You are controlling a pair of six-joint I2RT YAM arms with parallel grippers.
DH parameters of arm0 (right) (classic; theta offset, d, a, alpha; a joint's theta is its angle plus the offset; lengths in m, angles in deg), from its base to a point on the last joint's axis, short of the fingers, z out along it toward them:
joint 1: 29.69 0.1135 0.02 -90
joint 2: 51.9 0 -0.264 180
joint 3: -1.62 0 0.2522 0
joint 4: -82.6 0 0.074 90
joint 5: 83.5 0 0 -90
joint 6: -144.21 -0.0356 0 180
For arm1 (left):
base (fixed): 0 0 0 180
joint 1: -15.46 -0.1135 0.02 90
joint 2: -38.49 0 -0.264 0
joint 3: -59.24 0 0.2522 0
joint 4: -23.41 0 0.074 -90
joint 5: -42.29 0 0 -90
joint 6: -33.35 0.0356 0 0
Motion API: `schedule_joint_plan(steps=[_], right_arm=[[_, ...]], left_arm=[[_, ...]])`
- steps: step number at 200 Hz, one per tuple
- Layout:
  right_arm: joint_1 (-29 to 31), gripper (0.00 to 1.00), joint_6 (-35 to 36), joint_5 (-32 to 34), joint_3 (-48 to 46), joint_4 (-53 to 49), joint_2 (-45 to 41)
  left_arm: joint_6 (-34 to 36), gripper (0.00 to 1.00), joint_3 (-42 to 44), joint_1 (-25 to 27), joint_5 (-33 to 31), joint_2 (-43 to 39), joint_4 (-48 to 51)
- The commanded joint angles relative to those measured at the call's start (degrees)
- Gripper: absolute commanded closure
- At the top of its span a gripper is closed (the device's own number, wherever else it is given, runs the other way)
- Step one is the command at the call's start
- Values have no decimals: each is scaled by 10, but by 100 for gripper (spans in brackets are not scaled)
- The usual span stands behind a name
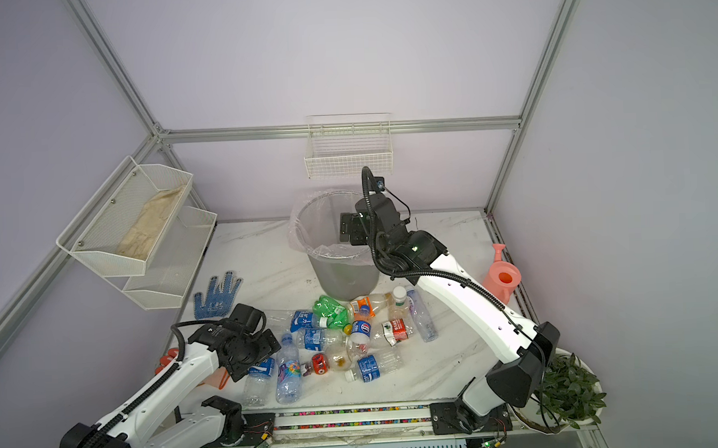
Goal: Throw the plastic bottles in the bin
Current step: 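Lower the left gripper onto a blue-label water bottle's white cap, then close the left gripper on the blue-label water bottle's neck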
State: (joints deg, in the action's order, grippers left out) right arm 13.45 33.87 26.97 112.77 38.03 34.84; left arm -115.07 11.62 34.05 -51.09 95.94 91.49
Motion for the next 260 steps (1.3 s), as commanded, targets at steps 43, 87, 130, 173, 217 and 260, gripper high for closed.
schedule_joint_plan(steps=[43, 87, 130, 173, 217, 260], right_arm=[[-5, 2, -13, -8, -13, 18, -13], [-8, 3, -17, -10, -19, 22, -13], [-9, 3, -19, -12, -21, 24, -14], [-10, 3, -21, -13, -22, 25, -17], [-10, 3, -24, -15, -25, 28, -19], [-11, 3, -25, -12, -28, 29, -25]], left_arm=[[-18, 14, 29, 8, -39, 15, -11], [-21, 33, 33, 8, -56, 27, -17], [-23, 48, 34, 8, -68, 23, -19], [-26, 52, 9, 8, -68, 2, -5], [-26, 52, -34, 9, -79, -23, 28], [-28, 53, -66, 10, -85, -40, 49]])
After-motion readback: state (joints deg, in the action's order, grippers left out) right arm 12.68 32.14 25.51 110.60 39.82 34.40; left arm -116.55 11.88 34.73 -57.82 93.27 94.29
